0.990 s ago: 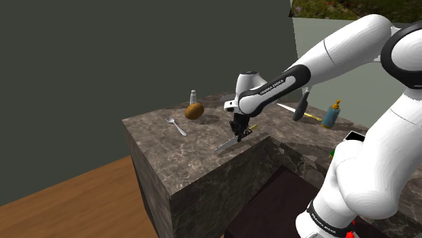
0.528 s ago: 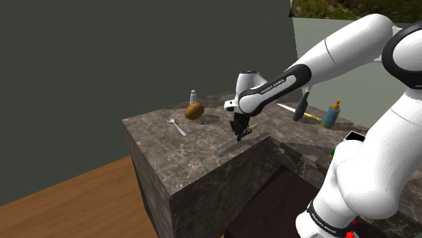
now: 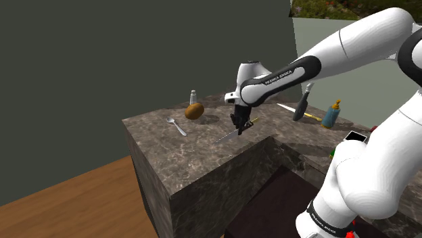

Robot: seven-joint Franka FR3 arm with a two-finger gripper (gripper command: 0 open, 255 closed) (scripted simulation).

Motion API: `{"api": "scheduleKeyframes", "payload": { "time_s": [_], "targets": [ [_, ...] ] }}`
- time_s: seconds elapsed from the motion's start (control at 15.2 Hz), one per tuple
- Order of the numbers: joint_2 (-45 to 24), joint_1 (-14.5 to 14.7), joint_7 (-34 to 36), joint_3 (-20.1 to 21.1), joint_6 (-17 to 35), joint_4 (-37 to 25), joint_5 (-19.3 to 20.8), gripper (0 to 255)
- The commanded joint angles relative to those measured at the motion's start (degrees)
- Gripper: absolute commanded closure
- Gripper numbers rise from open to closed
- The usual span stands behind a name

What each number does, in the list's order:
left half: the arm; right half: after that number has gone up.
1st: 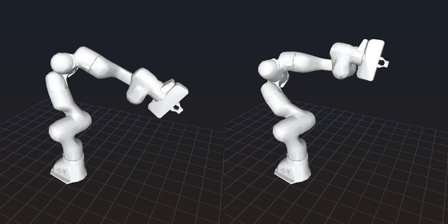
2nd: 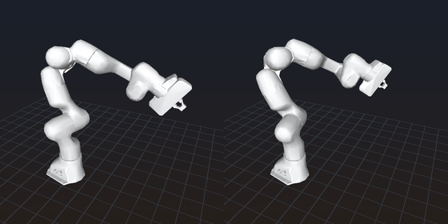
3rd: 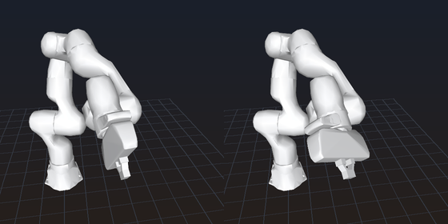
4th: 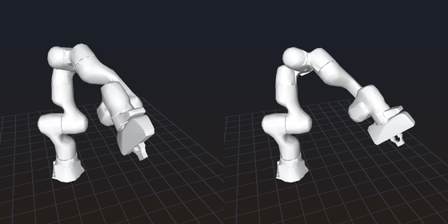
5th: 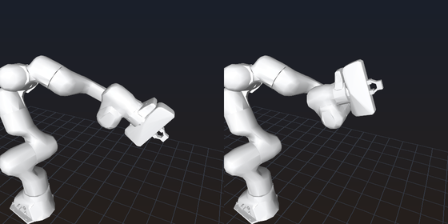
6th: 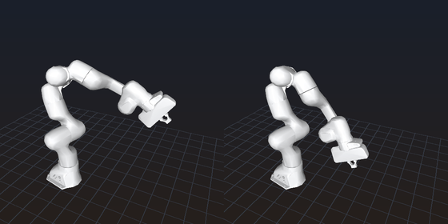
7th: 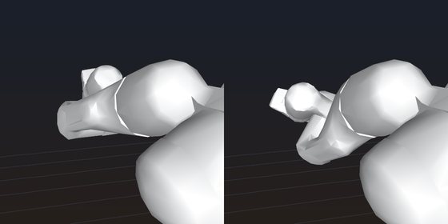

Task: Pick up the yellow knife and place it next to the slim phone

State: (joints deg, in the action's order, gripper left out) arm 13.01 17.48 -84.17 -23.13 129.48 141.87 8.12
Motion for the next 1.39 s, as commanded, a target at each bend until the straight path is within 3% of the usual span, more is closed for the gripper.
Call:
{"api": "scheduleKeyframes", "payload": {
  "time_s": [0.0, 0.92, 1.32],
  "targets": [
    [1.2, -0.1, 0.1, 0.2, -1.8, -0.6, 0.3, 255],
    [6.1, -0.3, 0.8, 1.6, -13.0, -7.0, 0.9, 255],
    [17.2, -5.1, -2.6, -0.6, -15.0, 1.3, 6.1, 255]
  ]
}}
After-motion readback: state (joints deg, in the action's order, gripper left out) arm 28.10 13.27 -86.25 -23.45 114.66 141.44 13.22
